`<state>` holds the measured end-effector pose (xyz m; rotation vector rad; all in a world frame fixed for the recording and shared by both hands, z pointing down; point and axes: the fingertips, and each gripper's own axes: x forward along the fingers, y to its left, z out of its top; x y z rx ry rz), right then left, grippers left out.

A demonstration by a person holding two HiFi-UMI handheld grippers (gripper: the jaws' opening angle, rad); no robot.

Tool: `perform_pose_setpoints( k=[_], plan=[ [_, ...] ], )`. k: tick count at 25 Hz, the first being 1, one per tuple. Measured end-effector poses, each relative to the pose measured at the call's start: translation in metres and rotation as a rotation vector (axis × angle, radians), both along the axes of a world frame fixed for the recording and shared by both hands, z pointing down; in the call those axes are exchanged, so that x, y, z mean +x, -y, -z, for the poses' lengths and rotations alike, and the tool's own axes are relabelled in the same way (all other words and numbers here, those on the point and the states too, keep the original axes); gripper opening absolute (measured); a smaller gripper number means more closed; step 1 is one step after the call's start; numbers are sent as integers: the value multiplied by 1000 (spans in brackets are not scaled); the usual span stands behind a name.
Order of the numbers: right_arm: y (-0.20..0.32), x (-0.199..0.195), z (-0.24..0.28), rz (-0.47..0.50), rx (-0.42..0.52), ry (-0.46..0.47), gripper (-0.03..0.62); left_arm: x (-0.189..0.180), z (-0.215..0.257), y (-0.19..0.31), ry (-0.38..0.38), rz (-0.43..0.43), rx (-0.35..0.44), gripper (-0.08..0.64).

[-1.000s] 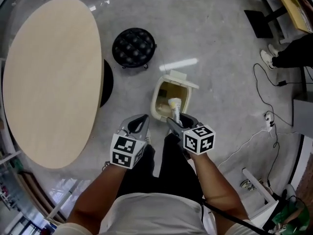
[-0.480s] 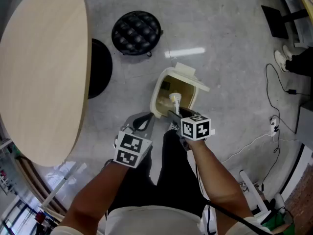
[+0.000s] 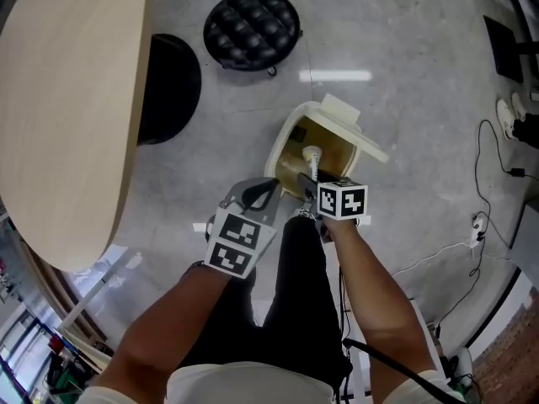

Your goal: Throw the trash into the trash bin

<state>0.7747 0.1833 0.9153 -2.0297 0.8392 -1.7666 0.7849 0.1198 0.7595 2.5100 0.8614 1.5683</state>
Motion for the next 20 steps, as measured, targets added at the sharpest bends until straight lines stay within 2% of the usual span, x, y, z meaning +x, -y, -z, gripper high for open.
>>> perform_pose_setpoints(
  k=[3,7,8,10,12,20],
  plan=[
    [0,3,-14,9,-16,7,209,-5,-1,-4,0,-21,2,6],
    [-7,8,-28,-27,-65,24,216,-18,-6,-5,18,-27,4,6],
    [-7,11,-29,-29,-78,11,219,-20,-7,-4,22,-28,5,6],
    [-5,17,-28,-10,-101,-28,269,-23,-10,-3,27,-36,5,6],
    [-4,18,-26,16,-119,-52,281,-24,-11,-2,29,-46,5,6],
    [-8,12,-5,7,-90,-56,281,-17,-7,0,16,-23,-3,6]
  ],
)
